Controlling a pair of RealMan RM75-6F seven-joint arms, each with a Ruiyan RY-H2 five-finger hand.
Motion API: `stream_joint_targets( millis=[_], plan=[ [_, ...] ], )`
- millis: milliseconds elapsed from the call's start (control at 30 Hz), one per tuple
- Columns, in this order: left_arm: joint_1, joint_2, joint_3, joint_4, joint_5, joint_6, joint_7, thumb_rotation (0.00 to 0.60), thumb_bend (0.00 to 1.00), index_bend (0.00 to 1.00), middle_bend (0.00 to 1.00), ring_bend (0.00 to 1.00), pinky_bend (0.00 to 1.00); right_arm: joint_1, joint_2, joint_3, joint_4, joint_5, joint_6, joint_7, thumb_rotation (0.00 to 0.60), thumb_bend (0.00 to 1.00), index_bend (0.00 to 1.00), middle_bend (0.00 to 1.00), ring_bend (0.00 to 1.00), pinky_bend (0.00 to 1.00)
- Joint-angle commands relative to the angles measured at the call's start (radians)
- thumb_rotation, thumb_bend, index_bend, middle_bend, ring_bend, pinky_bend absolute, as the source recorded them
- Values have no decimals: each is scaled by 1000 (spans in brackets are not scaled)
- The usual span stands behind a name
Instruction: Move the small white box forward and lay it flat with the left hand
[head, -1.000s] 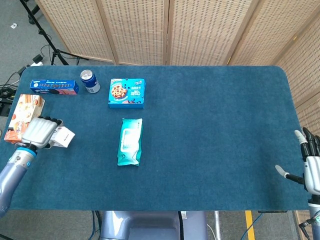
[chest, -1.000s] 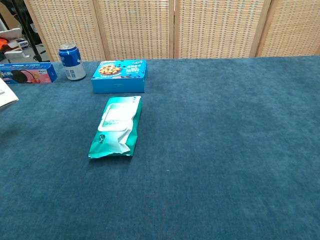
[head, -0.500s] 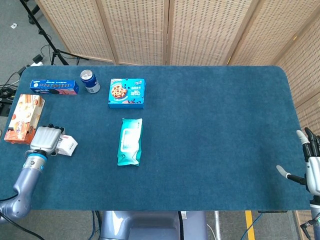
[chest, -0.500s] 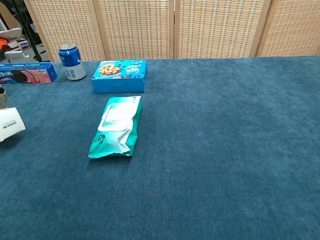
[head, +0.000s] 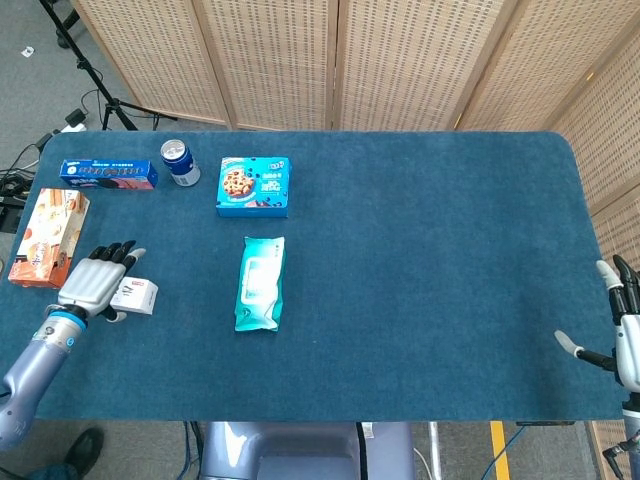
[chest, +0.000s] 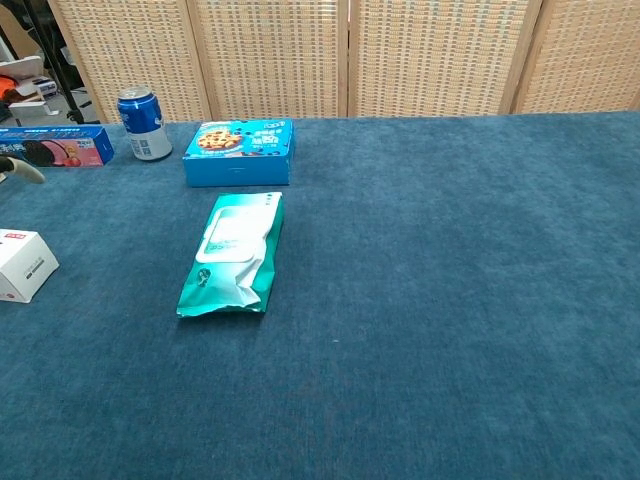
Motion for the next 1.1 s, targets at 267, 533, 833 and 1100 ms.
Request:
stream_joint_targets(
  millis=[267,533,833,1100],
  plan=[
    [-16,-108,14,153,65,-85,-91,600,45,119,111,72,194,0,1,1,2,4,-3,3,600,0,0,0,0,0],
    [-4,-153,6,225,110,-83,-181,600,65,427,398,283,343,2,1,1,4,4,-6,6,600,0,0,0,0,0],
    [27,-150,-2,265,194,-42,-291,600,156,542,484,357,407,3,1,-1,2,2,-10,10,600,0,0,0,0,0],
    [104,-131,-65,228,385,143,-701,600,158,548,490,356,413,2,4,0,0,1,-9,18,600,0,0,0,0,0]
  ],
)
